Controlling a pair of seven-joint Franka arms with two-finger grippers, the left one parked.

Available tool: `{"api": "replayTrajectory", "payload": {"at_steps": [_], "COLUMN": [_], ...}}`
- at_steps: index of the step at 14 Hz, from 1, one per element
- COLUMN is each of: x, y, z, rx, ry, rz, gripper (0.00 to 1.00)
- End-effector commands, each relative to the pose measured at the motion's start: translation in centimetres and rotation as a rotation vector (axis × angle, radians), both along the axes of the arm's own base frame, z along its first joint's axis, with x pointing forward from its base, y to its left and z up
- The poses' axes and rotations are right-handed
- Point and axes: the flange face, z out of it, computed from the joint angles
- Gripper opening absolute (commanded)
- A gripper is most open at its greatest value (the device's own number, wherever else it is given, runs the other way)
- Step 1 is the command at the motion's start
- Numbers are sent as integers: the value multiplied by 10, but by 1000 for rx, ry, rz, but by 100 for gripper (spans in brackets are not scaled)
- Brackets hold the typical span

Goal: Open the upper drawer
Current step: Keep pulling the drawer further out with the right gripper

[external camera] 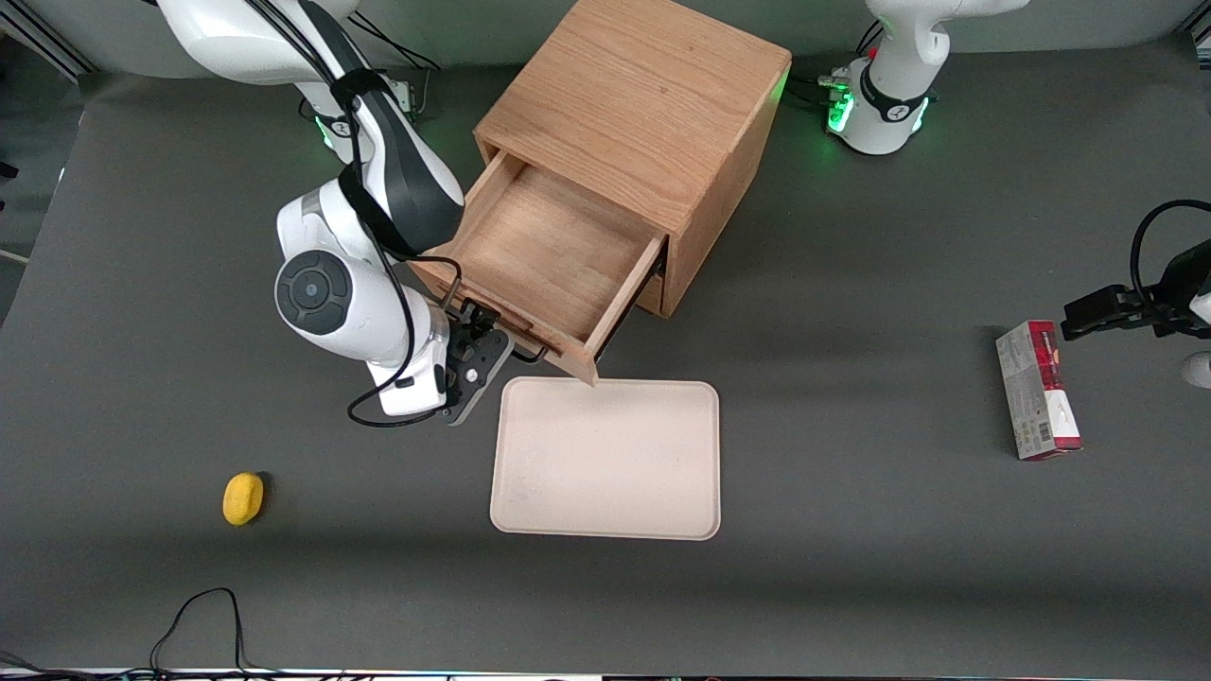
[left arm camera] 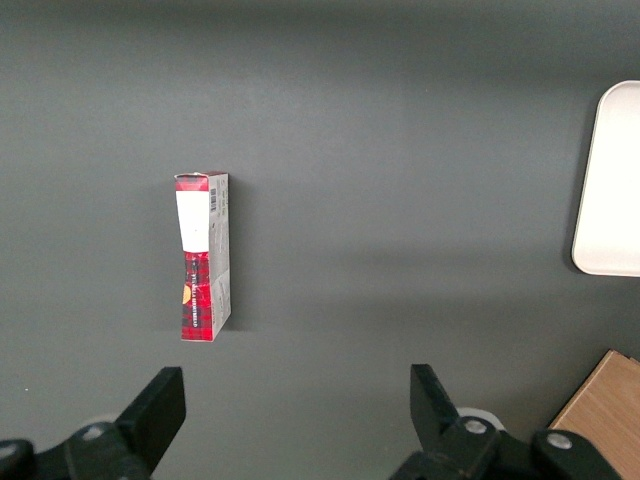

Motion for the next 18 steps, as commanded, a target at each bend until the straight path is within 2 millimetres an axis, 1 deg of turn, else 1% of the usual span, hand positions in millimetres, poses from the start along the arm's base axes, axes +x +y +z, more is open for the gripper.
{"api": "replayTrajectory", "payload": {"at_steps": [1,3,5,7,10,12,14,16,17,18], "x": [13,17,17,24,30,31,34,32,32,33], "y": [-7,-14,-14,-20,-19,-18,-24,-26,-31,-40], "z": [1,2,1,1,7,13,19,30,40,49], "rx": [-5,-4,-6,-14,-7,-4,-2,-5,-3,-6], "ry": [-27,-30,-29,-39,-54,-61,-56,-30,-20,-2], "rz": [38,35,35,29,24,23,13,15,12,2], "gripper": [100,100,100,100,100,100,100,100,100,100]}}
